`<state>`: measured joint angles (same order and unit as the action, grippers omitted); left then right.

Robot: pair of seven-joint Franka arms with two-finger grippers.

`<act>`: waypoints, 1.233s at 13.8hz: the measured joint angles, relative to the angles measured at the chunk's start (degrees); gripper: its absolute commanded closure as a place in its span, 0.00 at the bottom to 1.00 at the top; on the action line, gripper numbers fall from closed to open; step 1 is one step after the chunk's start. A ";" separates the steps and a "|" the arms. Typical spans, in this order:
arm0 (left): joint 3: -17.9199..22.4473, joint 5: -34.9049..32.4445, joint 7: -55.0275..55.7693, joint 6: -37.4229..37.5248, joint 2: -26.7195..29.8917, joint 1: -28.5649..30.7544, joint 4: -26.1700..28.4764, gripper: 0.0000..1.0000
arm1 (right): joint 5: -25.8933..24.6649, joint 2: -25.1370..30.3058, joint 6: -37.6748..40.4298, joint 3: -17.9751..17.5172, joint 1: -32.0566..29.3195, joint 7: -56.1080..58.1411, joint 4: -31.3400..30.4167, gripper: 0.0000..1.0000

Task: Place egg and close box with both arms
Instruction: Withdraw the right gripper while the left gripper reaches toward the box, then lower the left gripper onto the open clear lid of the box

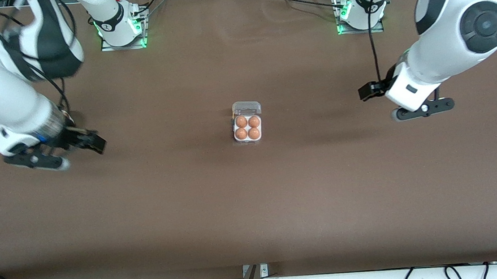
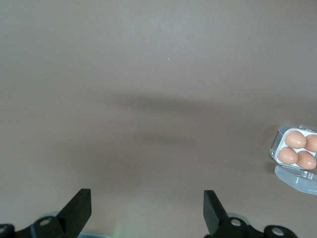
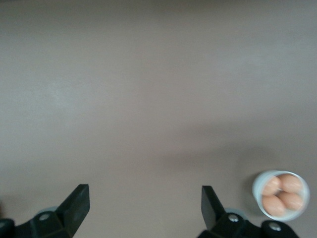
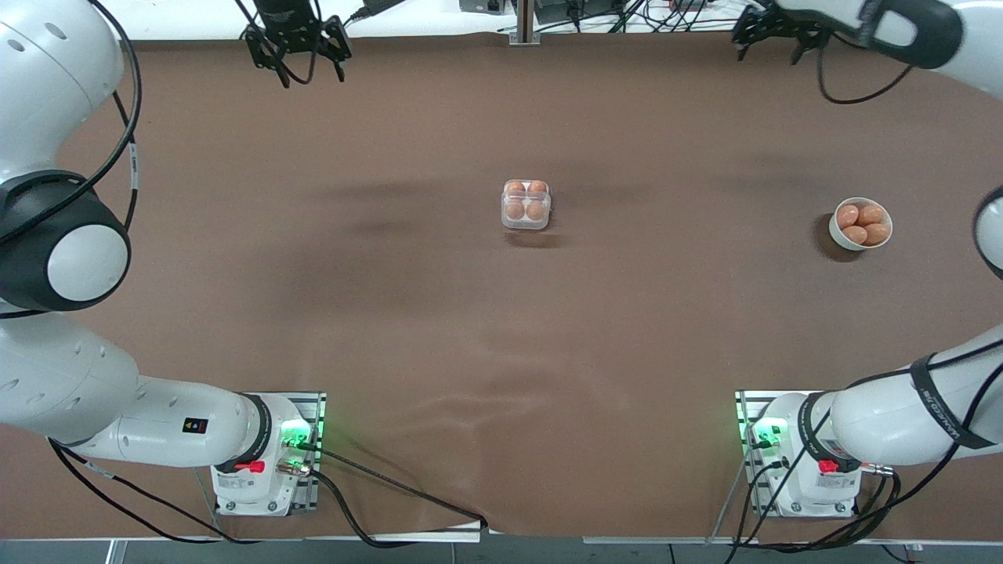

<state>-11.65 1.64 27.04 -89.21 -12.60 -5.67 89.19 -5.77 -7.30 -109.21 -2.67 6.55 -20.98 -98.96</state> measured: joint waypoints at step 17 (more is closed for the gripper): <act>-4.21 1.66 11.99 2.12 -15.63 -12.44 0.41 0.80 | 3.24 9.69 17.86 5.82 -2.36 17.86 4.30 0.00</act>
<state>-15.86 3.30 39.02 -87.09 -28.23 -18.11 89.60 -2.54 2.38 -91.34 3.14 4.19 -3.12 -94.66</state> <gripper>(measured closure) 0.705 0.000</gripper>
